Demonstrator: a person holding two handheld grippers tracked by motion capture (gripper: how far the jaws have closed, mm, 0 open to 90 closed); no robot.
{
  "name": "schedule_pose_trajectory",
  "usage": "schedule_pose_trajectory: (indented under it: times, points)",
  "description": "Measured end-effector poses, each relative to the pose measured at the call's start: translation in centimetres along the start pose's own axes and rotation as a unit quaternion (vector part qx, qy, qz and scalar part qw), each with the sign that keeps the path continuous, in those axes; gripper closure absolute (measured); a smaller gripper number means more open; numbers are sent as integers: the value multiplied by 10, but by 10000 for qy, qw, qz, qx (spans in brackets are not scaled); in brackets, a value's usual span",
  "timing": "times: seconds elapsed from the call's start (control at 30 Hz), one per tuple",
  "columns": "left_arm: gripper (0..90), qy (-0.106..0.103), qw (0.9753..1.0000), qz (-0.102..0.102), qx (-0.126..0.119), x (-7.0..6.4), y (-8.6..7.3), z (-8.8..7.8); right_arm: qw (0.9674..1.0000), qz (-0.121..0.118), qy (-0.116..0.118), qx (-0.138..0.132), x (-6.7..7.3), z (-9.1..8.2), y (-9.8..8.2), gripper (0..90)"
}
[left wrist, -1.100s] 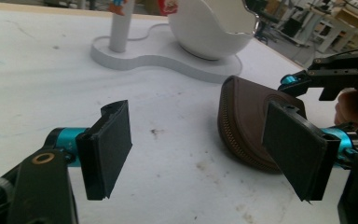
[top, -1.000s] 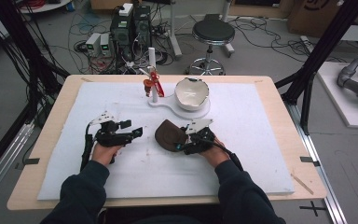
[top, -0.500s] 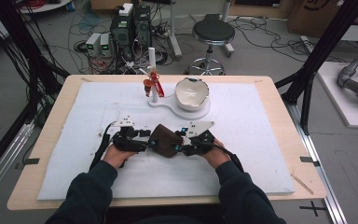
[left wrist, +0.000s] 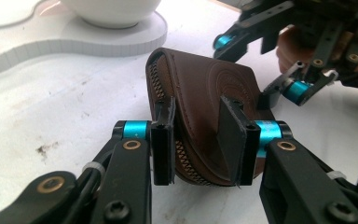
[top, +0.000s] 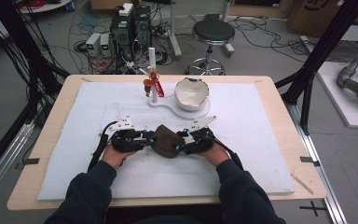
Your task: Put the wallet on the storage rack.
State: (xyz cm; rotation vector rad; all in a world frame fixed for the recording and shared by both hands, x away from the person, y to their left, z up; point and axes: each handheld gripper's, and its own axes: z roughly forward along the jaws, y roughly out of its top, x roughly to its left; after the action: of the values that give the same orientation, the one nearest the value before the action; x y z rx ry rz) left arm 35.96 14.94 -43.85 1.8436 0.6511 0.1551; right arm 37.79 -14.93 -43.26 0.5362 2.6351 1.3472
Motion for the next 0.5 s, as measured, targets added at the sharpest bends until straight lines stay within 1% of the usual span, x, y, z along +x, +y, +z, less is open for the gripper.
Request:
schedule_pose_trajectory:
  times: [0.03,0.07,0.1,0.17,0.2,0.27,0.3,0.33,0.37,0.4,0.43,0.5]
  points:
    - [675,-10,10000,51,-23,-1,0,0,10000,63,-54,-44,-2,1,-1,356]
    - [677,-6,10000,87,-37,-1,0,0,9998,187,-25,-55,-5,2,-2,332]
    - [680,-14,9999,104,-40,-1,0,-1,9992,375,99,-32,-6,3,-3,324]
    - [681,-30,9999,94,-59,-1,1,-1,9979,585,287,-53,-11,4,-6,322]
    - [681,-26,9999,117,-51,-1,1,-1,9970,686,365,-65,-12,5,-7,332]
    - [681,-36,9999,88,-73,-1,1,-1,9920,1066,675,-60,-16,7,-9,389]
    - [680,-15,9999,85,-67,-1,0,-1,9897,1175,817,-63,-18,7,-10,446]
    - [677,-5,9999,69,-82,-1,0,-1,9871,1283,954,-66,-19,7,-11,467]
    - [667,25,10000,48,-83,0,0,-1,9867,1314,951,-52,-20,7,-11,476]
    - [645,29,10000,13,-77,1,0,-1,9862,1340,971,-56,-21,7,-11,489]
    - [592,51,9999,-56,-82,2,0,-1,9850,1410,992,-48,-21,6,-11,513]
    - [435,241,9994,-228,-42,5,1,-3,9824,1525,1079,-95,-23,3,-12,550]
